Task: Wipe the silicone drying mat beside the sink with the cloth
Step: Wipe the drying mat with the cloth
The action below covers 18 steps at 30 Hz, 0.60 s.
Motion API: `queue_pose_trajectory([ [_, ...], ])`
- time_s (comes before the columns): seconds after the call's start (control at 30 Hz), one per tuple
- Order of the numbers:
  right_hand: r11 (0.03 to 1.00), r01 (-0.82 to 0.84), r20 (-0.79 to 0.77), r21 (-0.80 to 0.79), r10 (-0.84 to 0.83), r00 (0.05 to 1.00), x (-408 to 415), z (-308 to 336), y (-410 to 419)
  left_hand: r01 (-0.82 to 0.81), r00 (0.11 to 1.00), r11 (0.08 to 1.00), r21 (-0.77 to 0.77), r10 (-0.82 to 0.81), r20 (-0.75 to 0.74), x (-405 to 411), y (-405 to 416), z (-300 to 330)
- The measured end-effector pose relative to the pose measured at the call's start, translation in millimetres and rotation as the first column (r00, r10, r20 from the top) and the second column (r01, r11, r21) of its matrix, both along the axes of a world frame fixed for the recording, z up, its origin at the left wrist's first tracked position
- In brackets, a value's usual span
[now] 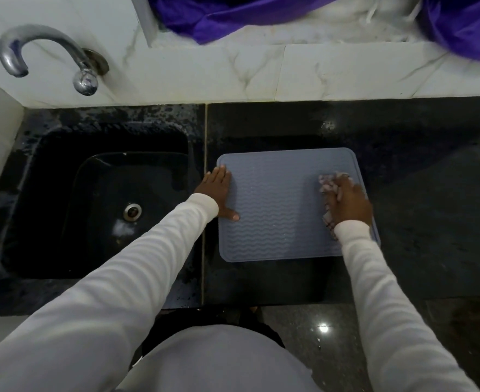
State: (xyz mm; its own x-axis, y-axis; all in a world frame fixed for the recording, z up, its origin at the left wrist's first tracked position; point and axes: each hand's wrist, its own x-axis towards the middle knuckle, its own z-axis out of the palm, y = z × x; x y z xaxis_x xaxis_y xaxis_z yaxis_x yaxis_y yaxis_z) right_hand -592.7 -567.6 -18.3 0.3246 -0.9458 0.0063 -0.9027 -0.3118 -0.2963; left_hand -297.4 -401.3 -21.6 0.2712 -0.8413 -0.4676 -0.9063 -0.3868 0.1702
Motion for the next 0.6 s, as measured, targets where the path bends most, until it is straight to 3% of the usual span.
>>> queue_pose_trajectory([
  [0.13,0.949,-0.314,0.137,0.02,0.309,0.941,73,0,63,-0.011,1.0,1.0,0.023,0.01,0.029,-4,-3,5],
  [0.23,0.885,-0.465,0.117,0.025,0.459,0.881,127,-9,110,-0.017,0.998,1.0,0.002,0.017,0.059,-6,-2,6],
  [0.6,0.865,-0.501,-0.094,0.007,0.5,0.861,128,-26,84,-0.024,1.0,0.999,-0.023,0.024,0.017,-4,3,10],
])
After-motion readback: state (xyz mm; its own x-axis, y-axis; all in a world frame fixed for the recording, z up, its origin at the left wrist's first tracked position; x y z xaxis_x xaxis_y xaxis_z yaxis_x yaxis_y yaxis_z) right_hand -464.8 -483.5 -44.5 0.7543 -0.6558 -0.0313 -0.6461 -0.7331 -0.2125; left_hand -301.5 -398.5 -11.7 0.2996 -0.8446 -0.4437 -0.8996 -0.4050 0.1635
